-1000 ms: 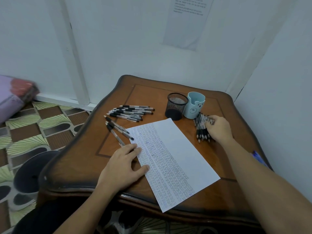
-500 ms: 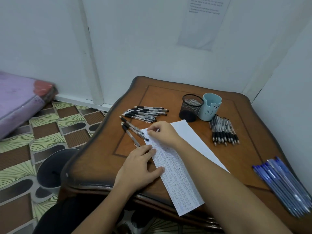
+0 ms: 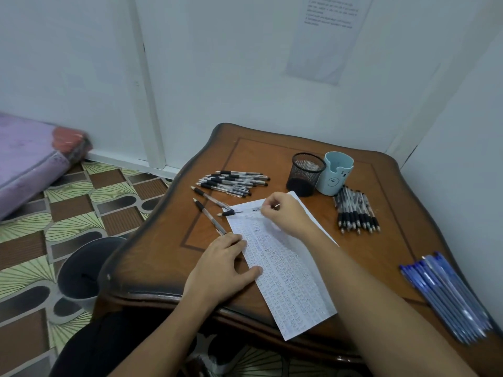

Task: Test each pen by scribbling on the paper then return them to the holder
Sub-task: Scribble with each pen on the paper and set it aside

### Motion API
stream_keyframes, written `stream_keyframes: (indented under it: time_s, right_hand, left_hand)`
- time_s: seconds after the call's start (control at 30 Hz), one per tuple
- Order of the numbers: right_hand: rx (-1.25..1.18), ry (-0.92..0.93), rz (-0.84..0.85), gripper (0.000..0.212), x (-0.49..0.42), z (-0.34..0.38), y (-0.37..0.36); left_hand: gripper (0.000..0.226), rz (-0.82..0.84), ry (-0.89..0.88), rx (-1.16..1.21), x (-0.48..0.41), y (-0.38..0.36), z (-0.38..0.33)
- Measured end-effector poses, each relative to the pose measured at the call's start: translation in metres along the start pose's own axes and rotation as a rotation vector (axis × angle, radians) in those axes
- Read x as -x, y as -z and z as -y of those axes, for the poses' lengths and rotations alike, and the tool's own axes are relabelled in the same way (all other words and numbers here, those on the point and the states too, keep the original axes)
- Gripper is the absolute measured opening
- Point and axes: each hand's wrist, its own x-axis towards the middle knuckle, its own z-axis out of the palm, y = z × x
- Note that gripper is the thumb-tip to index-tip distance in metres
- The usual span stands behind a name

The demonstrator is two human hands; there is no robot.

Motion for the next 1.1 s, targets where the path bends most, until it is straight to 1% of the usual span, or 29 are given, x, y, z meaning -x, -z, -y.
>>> stream_keyframes:
  time_s: [0.07, 0.2, 0.23, 0.3, 0.37, 0.43, 0.5, 0.53, 0.6, 0.67, 0.7, 0.8, 0.83, 0.87, 0.93, 1.0, 1.07, 1.1]
  right_hand:
    - [-0.211, -0.052, -0.093, 0.005, 0.012, -0.007, 0.02]
    - [-0.874, -0.101, -0.281, 0.008, 0.04, -0.014, 0.055]
    - [-0.971, -0.107, -0.31, 0.009, 0.046, -0.015, 0.06]
    - [-1.059, -0.137, -0.349, 0.011, 0.058, -0.018, 0.067]
    - [-1.063, -0.156, -0.344, 0.018, 0.068, -0.022, 0.071]
    - [-0.996, -0.151, -0.314, 0.023, 0.076, -0.027, 0.071]
    - [-0.925, -0.132, -0.298, 0.018, 0.083, -0.031, 0.071]
    - [-0.911, -0.121, -0.302, 0.019, 0.086, -0.033, 0.07]
    - [-0.912, -0.115, -0.35, 0.026, 0.092, -0.037, 0.07]
    - [-0.939, -0.132, -0.407, 0.02, 0.097, -0.042, 0.072]
    - [-0.957, -0.157, -0.409, 0.024, 0.1, -0.045, 0.073]
    - [-1.09, -0.217, -0.327, 0.056, 0.108, -0.061, 0.074]
    - [-1.104, -0.23, -0.296, 0.063, 0.113, -0.066, 0.074]
    - [-1.063, -0.24, -0.277, 0.066, 0.117, -0.071, 0.074]
    - [-0.914, -0.222, -0.234, 0.06, 0.126, -0.078, 0.07]
    - [-0.852, -0.142, -0.204, 0.046, 0.133, -0.084, 0.064]
    - [-0.817, -0.074, -0.25, 0.031, 0.136, -0.088, 0.058]
    - [-0.774, -0.072, -0.288, 0.027, 0.136, -0.089, 0.056]
  left_hand:
    - [0.085, -0.014, -0.009, -0.001, 0.001, 0.002, -0.002]
    - [0.061, -0.056, -0.012, -0.018, 0.004, 0.001, -0.004]
    - [0.059, -0.062, -0.006, -0.019, 0.005, 0.001, -0.004]
    - [0.057, -0.077, -0.004, -0.02, 0.006, 0.001, -0.004]
    - [0.052, -0.096, -0.005, -0.027, 0.006, 0.001, -0.006]
    - [0.05, -0.102, 0.003, -0.036, 0.006, 0.001, -0.007]
    - [0.049, -0.105, 0.01, -0.034, 0.006, 0.0, -0.008]
    - [0.049, -0.106, 0.012, -0.032, 0.006, 0.0, -0.008]
    - [0.049, -0.114, 0.014, -0.03, 0.006, -0.001, -0.007]
    - [0.049, -0.117, 0.021, -0.029, 0.006, -0.002, -0.006]
    - [0.05, -0.117, 0.026, -0.028, 0.005, -0.003, -0.005]
    - [0.055, -0.117, 0.026, -0.019, 0.004, -0.004, -0.004]
    - [0.055, -0.117, 0.027, -0.018, 0.004, -0.004, -0.003]
    - [0.053, -0.115, 0.028, -0.02, 0.003, -0.004, -0.003]
    - [0.05, -0.118, 0.027, -0.025, 0.003, -0.005, -0.001]
    - [0.051, -0.123, 0.023, -0.024, 0.003, -0.005, -0.001]
    - [0.051, -0.124, 0.025, -0.023, 0.004, -0.005, -0.001]
    - [0.05, -0.124, 0.031, -0.021, 0.004, -0.006, -0.001]
